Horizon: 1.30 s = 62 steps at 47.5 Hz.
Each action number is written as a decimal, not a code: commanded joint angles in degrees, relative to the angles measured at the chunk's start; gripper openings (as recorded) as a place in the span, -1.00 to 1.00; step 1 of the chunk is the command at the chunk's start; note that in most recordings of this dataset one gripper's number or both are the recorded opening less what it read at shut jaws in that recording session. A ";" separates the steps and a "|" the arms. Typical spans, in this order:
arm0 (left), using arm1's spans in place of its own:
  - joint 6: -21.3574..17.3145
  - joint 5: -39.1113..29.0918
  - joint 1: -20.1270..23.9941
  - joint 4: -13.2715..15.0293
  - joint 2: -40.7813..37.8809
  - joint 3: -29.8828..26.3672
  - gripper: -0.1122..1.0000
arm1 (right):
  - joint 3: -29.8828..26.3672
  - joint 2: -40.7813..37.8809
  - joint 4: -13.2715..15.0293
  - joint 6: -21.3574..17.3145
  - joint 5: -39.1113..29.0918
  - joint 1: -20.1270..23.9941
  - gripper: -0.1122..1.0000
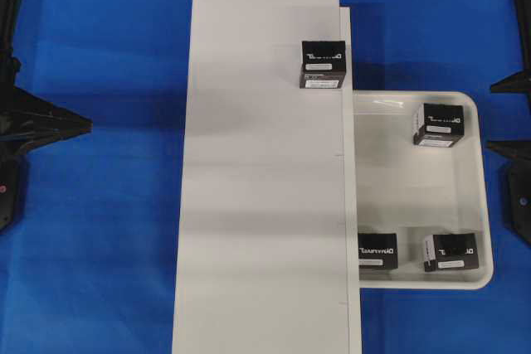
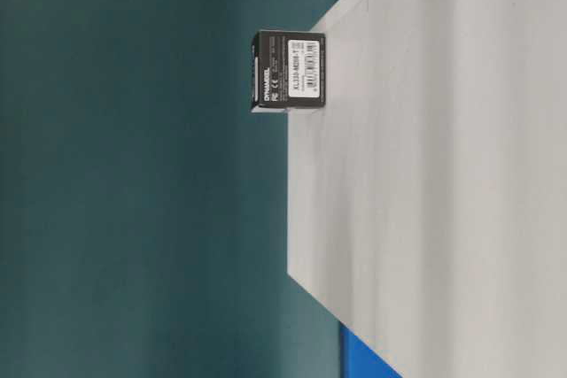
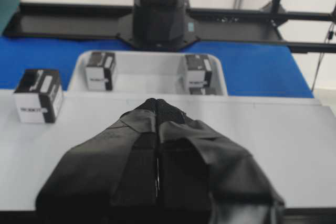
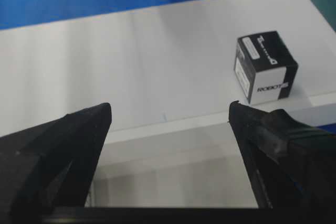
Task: Place the box from the white plastic tray onto the white base.
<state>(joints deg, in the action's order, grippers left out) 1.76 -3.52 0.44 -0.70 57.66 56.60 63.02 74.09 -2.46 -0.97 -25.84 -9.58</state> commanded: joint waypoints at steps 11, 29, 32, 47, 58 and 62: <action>-0.18 2.81 0.00 -0.09 0.00 -0.62 -0.93 | -0.44 0.18 -0.18 -0.53 0.70 0.09 0.97; -0.44 3.52 0.00 -0.09 0.09 -0.35 -0.93 | -0.18 0.53 -0.18 -1.14 0.70 0.09 0.96; -0.44 4.31 0.00 -0.09 0.18 -0.35 -0.93 | -0.18 0.53 -0.18 -1.14 0.70 0.09 0.96; 0.26 5.10 -0.44 -0.09 -0.35 -0.35 -0.93 | -0.18 0.53 -0.18 -1.05 0.44 0.09 0.96; 0.35 5.10 -2.11 -0.09 0.00 -0.88 -0.93 | 0.18 1.05 -0.18 -1.14 -1.67 -0.09 0.96; 0.35 5.10 -2.20 -0.09 0.18 -0.88 -0.93 | 0.09 1.85 -0.18 -1.14 -2.11 -0.09 0.96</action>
<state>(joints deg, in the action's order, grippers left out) 2.02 1.05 -1.85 -0.70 57.92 57.04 63.46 75.50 -2.46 -2.11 -27.95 -9.58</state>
